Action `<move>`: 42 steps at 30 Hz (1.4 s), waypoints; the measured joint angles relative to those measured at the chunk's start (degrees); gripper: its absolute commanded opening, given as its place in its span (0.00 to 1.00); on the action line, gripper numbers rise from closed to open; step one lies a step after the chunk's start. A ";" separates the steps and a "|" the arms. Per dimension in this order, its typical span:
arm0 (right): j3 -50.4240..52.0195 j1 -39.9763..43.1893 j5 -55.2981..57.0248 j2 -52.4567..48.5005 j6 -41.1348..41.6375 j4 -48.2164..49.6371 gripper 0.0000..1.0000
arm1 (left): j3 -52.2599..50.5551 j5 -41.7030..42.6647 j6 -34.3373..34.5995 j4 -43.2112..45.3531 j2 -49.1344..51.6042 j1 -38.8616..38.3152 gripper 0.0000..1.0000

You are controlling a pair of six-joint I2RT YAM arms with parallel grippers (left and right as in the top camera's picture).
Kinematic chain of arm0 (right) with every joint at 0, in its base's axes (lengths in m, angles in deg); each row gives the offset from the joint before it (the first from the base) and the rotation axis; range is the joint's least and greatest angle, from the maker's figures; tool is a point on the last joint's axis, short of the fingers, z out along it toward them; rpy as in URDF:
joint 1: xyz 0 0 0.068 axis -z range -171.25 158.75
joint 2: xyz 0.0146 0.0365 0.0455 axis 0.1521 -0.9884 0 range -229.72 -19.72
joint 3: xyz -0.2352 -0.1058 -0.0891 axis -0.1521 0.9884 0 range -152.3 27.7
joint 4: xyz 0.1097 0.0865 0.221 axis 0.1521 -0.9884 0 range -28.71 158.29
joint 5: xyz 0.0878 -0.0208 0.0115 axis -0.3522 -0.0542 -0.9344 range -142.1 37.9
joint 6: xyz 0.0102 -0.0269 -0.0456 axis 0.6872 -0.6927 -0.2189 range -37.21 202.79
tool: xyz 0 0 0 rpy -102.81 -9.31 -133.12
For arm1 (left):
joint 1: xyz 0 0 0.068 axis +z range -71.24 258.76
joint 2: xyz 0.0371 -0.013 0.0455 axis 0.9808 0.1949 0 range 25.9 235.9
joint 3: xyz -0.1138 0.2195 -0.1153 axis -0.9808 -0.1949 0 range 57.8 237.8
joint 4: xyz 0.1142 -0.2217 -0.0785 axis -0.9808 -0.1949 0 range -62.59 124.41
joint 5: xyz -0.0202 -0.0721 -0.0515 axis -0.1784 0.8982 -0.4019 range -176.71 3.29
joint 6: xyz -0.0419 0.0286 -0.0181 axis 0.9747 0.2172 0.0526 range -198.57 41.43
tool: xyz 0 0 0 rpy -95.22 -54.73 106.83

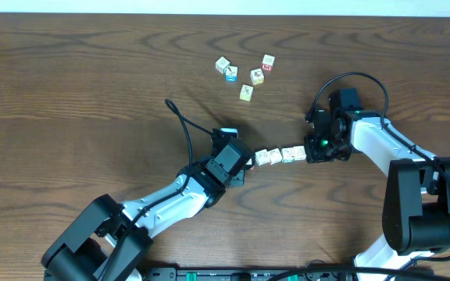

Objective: Lift 5 blocks

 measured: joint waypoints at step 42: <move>0.00 0.00 -4.09 -0.02 0.00 -1.70 0.01 | 0.00 0.31 8.44 0.96 0.00 0.00 0.08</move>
